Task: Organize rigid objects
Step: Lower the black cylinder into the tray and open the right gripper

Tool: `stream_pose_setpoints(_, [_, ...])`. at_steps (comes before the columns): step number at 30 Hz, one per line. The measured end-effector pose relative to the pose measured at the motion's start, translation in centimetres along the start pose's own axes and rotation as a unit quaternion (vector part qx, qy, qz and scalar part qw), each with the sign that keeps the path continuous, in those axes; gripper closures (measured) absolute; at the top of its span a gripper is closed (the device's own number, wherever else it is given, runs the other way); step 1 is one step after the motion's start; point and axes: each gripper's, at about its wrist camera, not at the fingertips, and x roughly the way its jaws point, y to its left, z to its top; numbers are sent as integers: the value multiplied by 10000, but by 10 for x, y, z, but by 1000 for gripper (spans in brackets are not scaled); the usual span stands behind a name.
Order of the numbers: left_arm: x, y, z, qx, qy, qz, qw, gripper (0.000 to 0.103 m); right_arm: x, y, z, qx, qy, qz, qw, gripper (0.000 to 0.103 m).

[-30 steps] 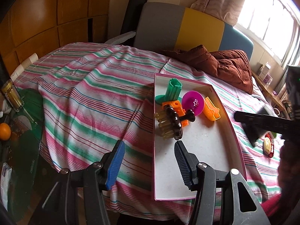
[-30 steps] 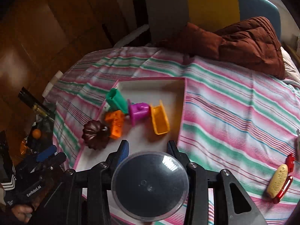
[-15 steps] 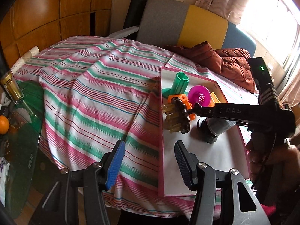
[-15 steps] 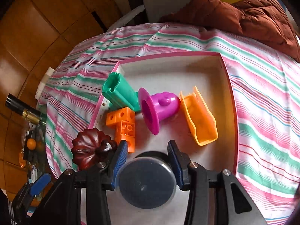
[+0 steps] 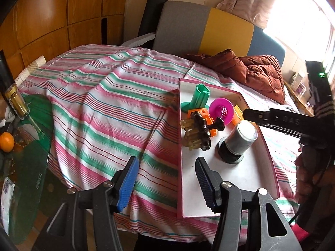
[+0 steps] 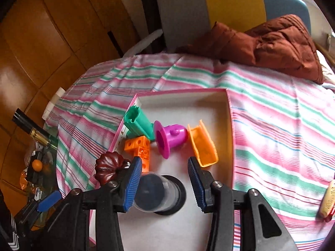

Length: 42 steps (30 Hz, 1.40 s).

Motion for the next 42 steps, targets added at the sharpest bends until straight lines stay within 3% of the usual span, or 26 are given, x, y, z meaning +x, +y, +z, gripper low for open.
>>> stream_pose_setpoints(14, [-8,-15,1,212,-70,5,9998,46,-49,-39,-13,78,-362,-326,9988,57])
stream_pose_setpoints(29, [-10,-43,-1,582,-60,-75,9983,46,-102,-135,-17,804,-730,-1094,9880,57])
stream_pose_setpoints(35, [-10,-53,0,711,-68,-108,9974,46,-130,-180,-21,1226,-918,-1489,9769,57])
stream_pose_setpoints(42, [-10,-72,4,929,-114,-179,9954,46,-165,-242,-33,1906,-1200,-2084,9517,57])
